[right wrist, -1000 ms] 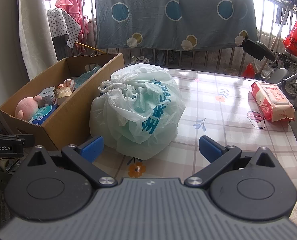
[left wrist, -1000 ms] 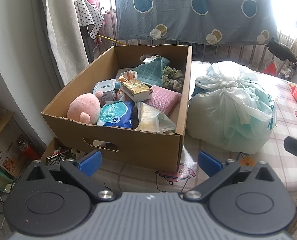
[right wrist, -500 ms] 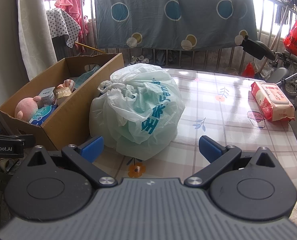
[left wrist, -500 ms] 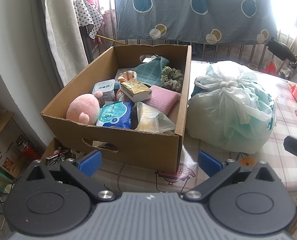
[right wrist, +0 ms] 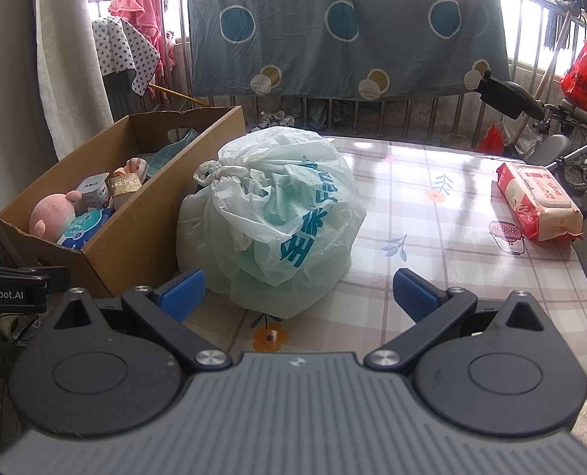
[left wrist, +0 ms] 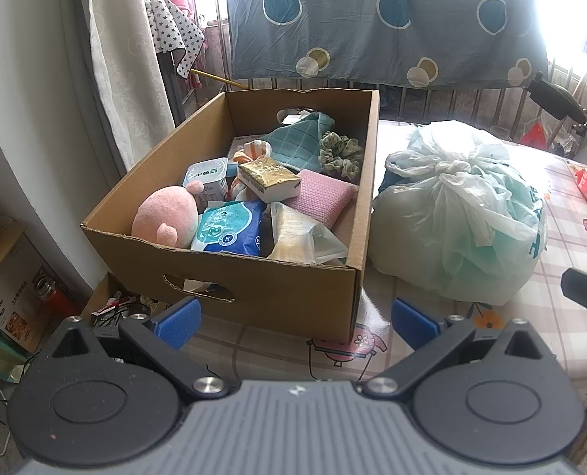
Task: Organize soft objects
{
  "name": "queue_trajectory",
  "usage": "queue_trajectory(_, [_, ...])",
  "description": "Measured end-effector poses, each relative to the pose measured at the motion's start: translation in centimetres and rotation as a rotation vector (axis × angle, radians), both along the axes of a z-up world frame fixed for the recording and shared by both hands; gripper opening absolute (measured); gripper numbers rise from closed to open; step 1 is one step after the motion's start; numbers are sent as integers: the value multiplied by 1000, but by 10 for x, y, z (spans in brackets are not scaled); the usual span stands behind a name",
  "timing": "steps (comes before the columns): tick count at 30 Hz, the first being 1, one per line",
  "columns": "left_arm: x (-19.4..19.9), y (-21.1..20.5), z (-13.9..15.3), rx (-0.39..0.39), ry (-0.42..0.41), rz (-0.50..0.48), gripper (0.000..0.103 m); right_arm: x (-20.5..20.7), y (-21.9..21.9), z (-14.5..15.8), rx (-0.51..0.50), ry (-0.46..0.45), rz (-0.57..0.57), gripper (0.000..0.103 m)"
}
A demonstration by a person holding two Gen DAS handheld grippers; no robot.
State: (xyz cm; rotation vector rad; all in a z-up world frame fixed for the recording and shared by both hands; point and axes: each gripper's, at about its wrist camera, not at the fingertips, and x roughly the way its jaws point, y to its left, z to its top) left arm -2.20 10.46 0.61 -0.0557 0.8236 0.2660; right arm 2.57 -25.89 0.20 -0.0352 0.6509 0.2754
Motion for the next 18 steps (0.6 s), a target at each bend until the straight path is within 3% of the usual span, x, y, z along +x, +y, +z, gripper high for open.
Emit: queue_trajectory(18, [1, 0, 0, 0, 1, 0, 103, 3, -1, 0, 1, 5, 0, 102])
